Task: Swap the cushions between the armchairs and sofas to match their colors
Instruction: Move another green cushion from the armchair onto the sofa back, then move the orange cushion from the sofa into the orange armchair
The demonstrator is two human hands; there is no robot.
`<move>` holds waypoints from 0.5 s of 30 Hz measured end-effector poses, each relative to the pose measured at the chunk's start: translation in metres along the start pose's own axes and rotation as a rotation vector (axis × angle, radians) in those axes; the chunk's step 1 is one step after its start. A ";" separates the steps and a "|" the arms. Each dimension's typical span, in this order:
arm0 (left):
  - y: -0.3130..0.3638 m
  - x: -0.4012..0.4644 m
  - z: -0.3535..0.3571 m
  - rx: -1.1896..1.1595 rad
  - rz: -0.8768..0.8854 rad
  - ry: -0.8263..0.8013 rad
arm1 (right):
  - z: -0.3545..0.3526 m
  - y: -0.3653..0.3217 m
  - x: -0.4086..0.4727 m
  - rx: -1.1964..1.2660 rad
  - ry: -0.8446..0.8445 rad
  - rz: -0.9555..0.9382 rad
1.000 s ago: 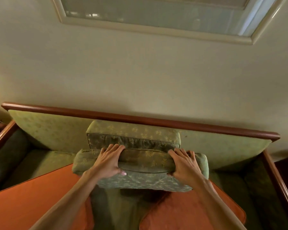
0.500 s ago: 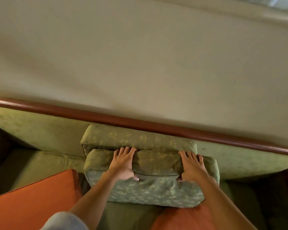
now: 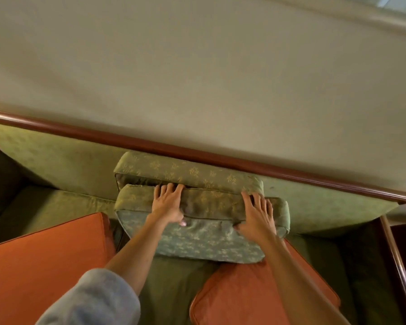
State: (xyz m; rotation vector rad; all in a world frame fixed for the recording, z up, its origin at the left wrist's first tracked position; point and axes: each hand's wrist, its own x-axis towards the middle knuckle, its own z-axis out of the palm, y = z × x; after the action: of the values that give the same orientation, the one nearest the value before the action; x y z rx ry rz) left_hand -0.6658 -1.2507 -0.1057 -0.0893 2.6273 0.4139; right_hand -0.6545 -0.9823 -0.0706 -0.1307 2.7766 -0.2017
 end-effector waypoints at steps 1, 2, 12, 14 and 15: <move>0.008 -0.012 0.003 -0.056 -0.066 0.055 | 0.002 -0.003 -0.012 0.103 0.036 0.008; 0.023 -0.030 0.009 -0.146 -0.132 0.130 | 0.001 -0.003 -0.031 0.239 0.068 0.025; 0.186 -0.172 0.089 -0.829 -0.116 0.158 | 0.018 0.044 -0.152 0.899 0.133 0.161; 0.203 -0.190 0.100 -0.837 -0.145 0.181 | 0.021 0.071 -0.169 0.939 0.102 0.157; 0.210 -0.199 0.107 -0.860 -0.170 0.173 | 0.022 0.081 -0.177 0.963 0.100 0.151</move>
State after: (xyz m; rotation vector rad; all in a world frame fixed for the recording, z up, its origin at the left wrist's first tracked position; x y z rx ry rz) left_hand -0.4704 -1.0198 -0.0450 -0.6374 2.3759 1.4864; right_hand -0.4869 -0.8846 -0.0435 0.3340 2.4453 -1.4655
